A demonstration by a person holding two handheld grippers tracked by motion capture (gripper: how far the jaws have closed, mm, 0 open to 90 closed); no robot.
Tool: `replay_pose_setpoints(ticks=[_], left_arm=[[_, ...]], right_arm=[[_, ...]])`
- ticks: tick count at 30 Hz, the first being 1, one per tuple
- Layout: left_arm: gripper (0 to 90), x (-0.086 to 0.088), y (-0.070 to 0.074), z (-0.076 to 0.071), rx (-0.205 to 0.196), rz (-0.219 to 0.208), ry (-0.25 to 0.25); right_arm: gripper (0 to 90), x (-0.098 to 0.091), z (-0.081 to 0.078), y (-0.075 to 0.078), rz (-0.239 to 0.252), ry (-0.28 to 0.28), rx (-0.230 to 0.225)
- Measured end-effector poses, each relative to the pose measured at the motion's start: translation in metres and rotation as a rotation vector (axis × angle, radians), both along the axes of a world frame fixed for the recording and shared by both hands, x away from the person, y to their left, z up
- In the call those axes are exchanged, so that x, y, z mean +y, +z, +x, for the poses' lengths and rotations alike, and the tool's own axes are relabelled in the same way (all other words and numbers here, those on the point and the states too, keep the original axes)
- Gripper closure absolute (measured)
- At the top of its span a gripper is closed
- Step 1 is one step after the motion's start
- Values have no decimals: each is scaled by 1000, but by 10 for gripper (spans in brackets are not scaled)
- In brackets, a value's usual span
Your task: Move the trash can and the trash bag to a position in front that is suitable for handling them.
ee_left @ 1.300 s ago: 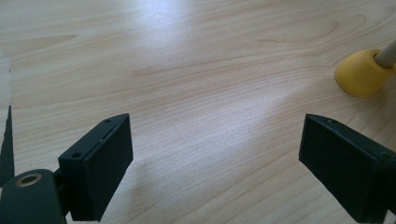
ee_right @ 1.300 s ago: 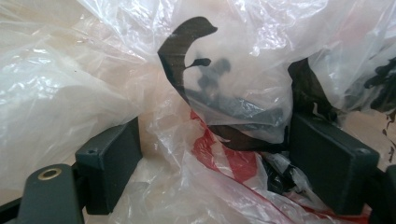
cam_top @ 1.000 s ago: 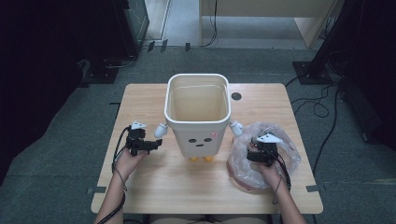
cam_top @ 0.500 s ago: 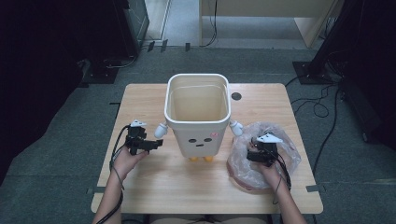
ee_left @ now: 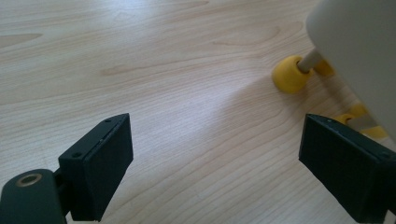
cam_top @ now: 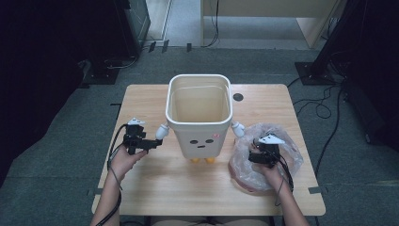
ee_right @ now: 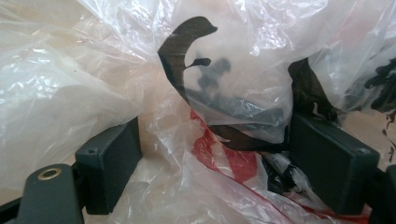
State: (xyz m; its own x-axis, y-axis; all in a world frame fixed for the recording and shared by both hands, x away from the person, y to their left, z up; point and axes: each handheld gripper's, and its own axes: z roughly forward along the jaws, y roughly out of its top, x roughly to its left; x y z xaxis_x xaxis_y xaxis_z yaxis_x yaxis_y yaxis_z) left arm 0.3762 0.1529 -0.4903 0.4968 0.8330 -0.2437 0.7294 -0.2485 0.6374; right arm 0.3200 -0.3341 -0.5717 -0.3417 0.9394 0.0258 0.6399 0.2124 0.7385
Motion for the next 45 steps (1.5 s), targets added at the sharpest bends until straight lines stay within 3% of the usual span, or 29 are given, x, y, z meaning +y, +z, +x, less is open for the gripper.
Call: replay_pose_setpoints(ticks=[12, 15, 23, 33, 39, 45], left_arm=[[103, -5, 9, 10, -1, 10, -13], [103, -7, 12, 16, -6, 30, -18], [104, -4, 23, 31, -29, -13, -22], [104, 9, 31, 45, -11, -86, -18], [104, 10, 37, 49, -29, -71, -21], [159, 13, 41, 57, -8, -73, -8]], right_arm=[[175, 0, 0, 0, 1, -1, -1], [175, 0, 0, 0, 1, -1, -1], [175, 0, 0, 0, 1, -1, -1], [175, 0, 0, 0, 1, -1, 0], [175, 0, 0, 0, 1, -1, 0], [175, 0, 0, 0, 1, -1, -1]])
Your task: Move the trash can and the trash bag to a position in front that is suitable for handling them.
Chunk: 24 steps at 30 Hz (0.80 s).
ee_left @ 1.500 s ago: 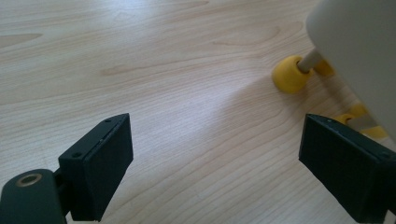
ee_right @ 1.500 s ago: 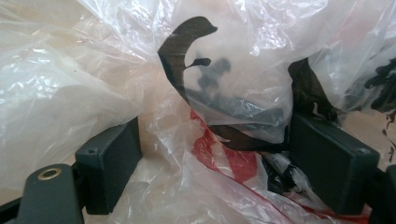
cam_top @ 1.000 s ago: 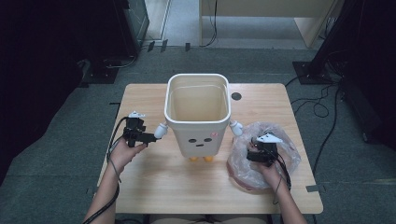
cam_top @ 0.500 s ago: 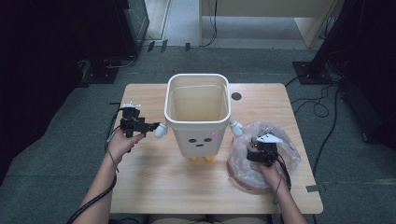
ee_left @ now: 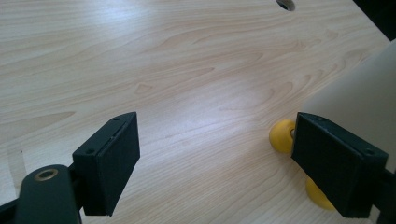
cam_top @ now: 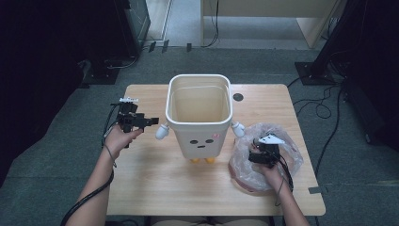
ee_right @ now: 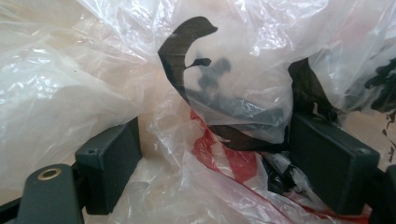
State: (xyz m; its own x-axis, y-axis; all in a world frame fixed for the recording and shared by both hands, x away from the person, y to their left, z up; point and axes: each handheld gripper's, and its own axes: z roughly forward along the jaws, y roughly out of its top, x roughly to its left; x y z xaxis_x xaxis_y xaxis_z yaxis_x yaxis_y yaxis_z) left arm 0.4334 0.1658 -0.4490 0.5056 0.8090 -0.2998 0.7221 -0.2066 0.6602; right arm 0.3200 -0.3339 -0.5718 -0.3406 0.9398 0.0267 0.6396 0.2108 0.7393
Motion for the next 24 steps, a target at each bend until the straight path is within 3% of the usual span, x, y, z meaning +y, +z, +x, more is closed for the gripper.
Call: replay_pose_setpoints(ticks=[9, 24], left_arm=[[160, -2, 15, 7, -26, 2, -15], [159, -8, 40, 13, -7, -16, -39]], right_arm=[[175, 0, 0, 0, 0, 1, 1], [175, 0, 0, 0, -1, 1, 0]])
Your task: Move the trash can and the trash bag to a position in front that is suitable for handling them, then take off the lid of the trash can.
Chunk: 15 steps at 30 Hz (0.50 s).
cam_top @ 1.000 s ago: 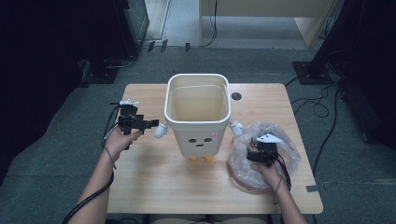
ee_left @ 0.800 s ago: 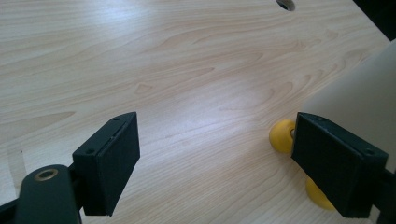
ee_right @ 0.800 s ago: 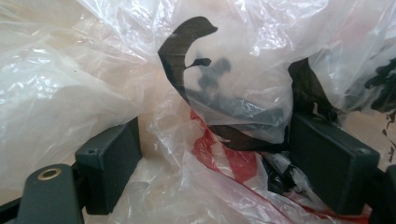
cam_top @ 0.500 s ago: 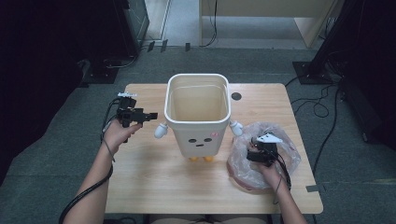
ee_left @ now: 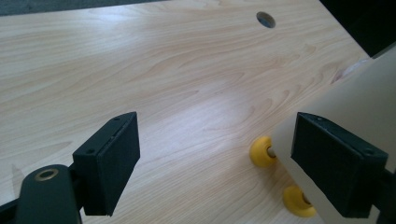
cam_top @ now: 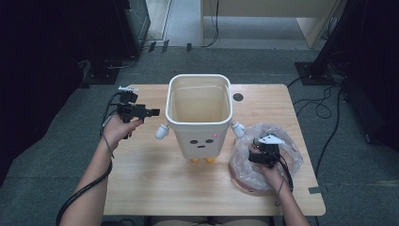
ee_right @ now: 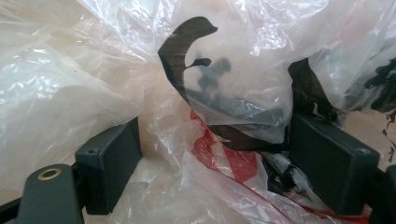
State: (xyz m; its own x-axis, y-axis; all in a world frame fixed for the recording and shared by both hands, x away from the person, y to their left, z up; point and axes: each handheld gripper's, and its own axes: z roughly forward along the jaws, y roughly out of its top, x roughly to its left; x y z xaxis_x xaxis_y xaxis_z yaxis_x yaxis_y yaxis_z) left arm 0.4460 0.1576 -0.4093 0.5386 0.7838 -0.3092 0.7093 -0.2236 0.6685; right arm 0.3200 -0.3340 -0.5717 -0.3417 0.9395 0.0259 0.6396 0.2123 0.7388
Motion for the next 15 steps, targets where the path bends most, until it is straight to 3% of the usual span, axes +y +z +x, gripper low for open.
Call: replay_pose_setpoints(ticks=[15], left_arm=[[159, -4, 27, 3, -3, 2, -16]], right_arm=[[175, 0, 0, 0, 0, 0, -1]])
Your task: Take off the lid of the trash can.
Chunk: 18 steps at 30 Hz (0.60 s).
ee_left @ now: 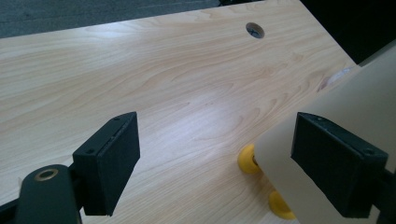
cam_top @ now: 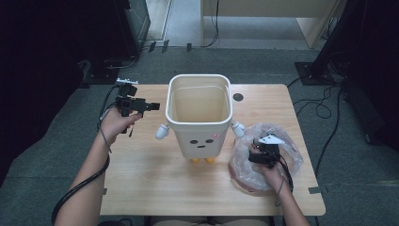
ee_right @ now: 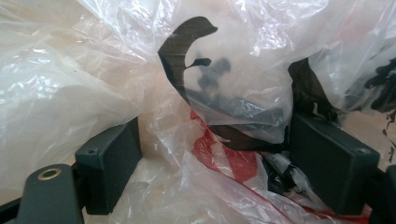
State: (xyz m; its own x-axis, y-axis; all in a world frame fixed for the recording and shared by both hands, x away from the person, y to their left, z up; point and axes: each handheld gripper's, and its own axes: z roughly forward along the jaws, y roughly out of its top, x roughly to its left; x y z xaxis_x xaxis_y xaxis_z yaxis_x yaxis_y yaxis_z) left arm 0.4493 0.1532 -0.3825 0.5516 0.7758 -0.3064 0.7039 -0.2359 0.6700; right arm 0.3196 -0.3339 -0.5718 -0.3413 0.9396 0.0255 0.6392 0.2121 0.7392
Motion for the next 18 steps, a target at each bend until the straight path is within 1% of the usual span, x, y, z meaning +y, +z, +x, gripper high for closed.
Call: replay_pose_setpoints(ticks=[2, 4, 5, 7, 9, 10, 13, 14, 15, 18], left_arm=[[159, 0, 5, 0, 1, -1, 4], [159, 0, 6, 0, 3, -3, 4], [159, 0, 10, -1, 7, -11, 4], [159, 0, 11, -1, 7, -14, 3], [159, 0, 15, -2, 8, -8, 5], [159, -1, 18, -2, 16, -7, 5], [159, -1, 21, -2, 23, -10, 6], [159, -1, 25, -2, 22, -14, 8], [159, -1, 25, -2, 22, -14, 8], [159, -2, 32, -3, 14, -20, 5]], right_arm=[[175, 0, 0, 0, 0, 0, -1], [175, 0, 0, 0, 0, 0, 0], [175, 0, 0, 0, 0, 0, 0], [174, 0, 0, 0, 0, 0, 0], [175, 0, 0, 0, 0, 0, 0], [175, 0, 0, 0, 0, 0, 0], [175, 0, 0, 0, 0, 0, 0], [175, 0, 0, 0, 0, 0, 0], [175, 0, 0, 0, 0, 0, 0], [175, 0, 0, 0, 0, 0, 0]])
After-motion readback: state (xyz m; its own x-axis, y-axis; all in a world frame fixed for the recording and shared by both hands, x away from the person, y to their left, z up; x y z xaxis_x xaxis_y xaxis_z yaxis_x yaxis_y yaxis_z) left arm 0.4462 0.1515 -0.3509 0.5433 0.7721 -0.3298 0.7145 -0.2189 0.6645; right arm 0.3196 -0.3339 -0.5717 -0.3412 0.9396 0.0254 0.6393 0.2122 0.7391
